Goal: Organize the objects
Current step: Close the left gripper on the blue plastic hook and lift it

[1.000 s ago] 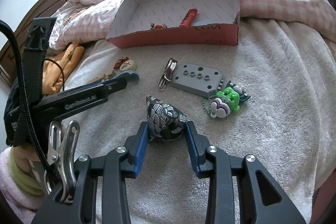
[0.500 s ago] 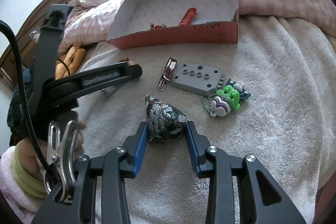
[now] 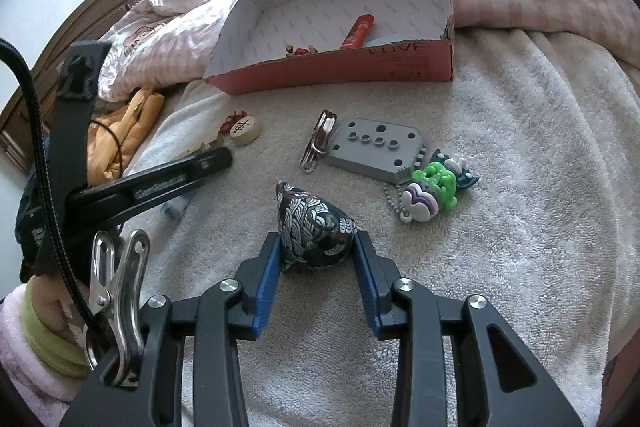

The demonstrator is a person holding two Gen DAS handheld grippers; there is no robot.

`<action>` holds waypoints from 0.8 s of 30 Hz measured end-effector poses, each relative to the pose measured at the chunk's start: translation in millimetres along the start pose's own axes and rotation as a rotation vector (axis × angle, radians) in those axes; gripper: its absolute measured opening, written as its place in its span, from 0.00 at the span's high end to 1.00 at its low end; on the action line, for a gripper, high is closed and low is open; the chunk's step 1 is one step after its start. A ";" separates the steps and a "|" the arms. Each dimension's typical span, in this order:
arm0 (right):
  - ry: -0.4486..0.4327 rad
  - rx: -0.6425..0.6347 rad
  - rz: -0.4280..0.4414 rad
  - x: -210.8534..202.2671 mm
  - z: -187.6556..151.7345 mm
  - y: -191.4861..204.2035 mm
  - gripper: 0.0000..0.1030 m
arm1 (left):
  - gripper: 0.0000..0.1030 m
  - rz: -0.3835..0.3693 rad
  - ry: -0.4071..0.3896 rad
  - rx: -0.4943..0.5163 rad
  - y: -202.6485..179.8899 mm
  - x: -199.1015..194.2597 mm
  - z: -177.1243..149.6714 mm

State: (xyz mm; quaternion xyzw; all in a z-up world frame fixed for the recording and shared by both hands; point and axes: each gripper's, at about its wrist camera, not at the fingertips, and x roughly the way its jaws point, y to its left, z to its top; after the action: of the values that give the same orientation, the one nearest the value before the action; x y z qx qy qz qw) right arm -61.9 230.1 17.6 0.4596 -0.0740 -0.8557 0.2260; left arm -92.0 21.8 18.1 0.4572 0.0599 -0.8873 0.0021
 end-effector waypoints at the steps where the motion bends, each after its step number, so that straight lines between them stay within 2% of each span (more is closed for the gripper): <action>1: 0.000 0.000 0.000 0.0 0.0 -0.4 0.65 | 0.71 -0.006 0.000 -0.001 3.9 -2.1 -2.1; 7: -0.001 0.000 0.000 0.2 0.1 -0.6 0.65 | 0.72 -0.105 0.018 -0.012 16.1 -4.4 -0.4; 12: -0.003 0.000 0.006 0.6 0.1 -1.7 0.65 | 0.72 -0.184 0.029 0.073 12.4 -9.6 -6.3; 14: -0.004 0.001 0.009 0.3 0.0 -2.5 0.65 | 0.68 -0.206 0.039 0.118 9.6 -13.0 -9.0; 15: -0.004 0.002 0.012 0.1 0.0 -3.0 0.65 | 0.65 -0.208 0.041 0.137 8.5 -15.4 -10.2; 17: -0.005 0.004 0.015 -0.3 -0.5 -3.8 0.65 | 0.46 -0.196 0.025 0.168 7.7 -20.8 -11.7; 20: -0.006 0.003 0.015 -0.6 -0.7 -3.8 0.65 | 0.43 -0.158 -0.002 0.202 8.5 -27.8 -14.9; 24: -0.005 0.002 0.011 -0.4 -0.6 -4.0 0.65 | 0.44 -0.126 0.012 0.257 6.9 -29.3 -24.3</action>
State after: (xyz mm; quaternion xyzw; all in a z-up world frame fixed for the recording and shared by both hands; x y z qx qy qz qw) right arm -62.4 233.8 16.3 0.4572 -0.0782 -0.8555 0.2303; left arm -54.8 16.0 27.2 0.4545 -0.0257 -0.8832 -0.1125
